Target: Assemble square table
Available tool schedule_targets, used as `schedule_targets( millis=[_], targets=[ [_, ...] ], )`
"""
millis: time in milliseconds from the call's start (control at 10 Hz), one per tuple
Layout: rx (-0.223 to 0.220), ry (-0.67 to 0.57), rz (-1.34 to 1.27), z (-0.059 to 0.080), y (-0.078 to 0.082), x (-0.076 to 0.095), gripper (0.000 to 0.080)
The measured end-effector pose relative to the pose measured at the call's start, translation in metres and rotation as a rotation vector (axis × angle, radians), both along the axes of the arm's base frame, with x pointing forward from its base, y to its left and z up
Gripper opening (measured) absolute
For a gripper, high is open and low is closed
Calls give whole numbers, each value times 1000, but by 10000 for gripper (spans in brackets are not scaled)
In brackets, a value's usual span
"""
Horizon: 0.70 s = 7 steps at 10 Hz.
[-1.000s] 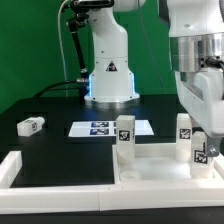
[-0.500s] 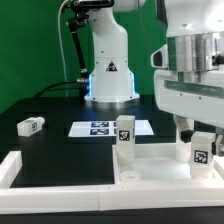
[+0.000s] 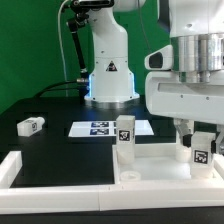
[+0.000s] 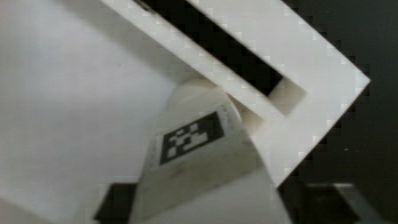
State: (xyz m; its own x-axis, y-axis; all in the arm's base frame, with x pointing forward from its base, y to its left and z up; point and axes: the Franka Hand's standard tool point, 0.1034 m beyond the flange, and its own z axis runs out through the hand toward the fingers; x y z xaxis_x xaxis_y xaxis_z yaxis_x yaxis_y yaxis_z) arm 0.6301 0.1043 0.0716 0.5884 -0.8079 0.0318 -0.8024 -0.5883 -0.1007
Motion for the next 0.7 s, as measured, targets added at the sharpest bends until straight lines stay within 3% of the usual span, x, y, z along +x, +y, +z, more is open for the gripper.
schedule_targets(
  millis=[100,500,700],
  targets=[
    [5,2,-46,0,0,0,289],
    [32,17,-319,-1,-1,-1,289],
    [95,66,-581,1,-6,-3,289]
  ],
)
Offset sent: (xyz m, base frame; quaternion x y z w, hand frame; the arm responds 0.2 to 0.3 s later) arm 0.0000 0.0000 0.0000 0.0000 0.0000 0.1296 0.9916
